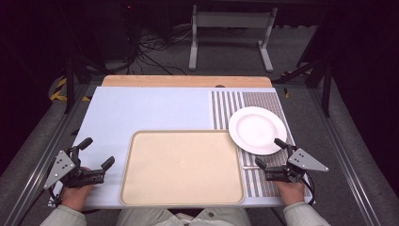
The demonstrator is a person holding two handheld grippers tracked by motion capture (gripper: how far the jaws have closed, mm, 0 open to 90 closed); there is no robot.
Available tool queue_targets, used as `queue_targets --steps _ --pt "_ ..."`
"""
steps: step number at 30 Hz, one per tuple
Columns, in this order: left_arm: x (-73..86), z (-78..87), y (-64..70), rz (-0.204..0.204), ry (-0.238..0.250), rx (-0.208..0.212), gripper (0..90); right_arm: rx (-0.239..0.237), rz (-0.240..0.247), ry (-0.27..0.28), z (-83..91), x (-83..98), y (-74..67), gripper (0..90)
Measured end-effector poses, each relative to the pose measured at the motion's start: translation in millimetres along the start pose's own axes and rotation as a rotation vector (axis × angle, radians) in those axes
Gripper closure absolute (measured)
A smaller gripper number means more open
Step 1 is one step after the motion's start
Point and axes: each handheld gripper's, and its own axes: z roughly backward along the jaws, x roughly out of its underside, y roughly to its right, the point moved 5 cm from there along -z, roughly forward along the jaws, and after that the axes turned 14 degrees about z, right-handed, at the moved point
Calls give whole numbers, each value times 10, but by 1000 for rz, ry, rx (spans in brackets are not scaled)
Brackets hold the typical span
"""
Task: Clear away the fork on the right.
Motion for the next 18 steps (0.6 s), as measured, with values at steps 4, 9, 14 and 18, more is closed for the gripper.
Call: queue_targets --steps 4,9,14,18 --pt "-4 4 5 4 4 -3 0 -1 -11 4 12 -1 8 2" --pt "-10 9 15 1 5 -1 0 -3 -22 11 8 -4 10 3" --pt "-17 22 16 0 11 -1 0 -6 -20 11 6 -8 9 3" --pt "-18 21 16 0 11 -1 0 -4 -18 11 7 -11 10 3"
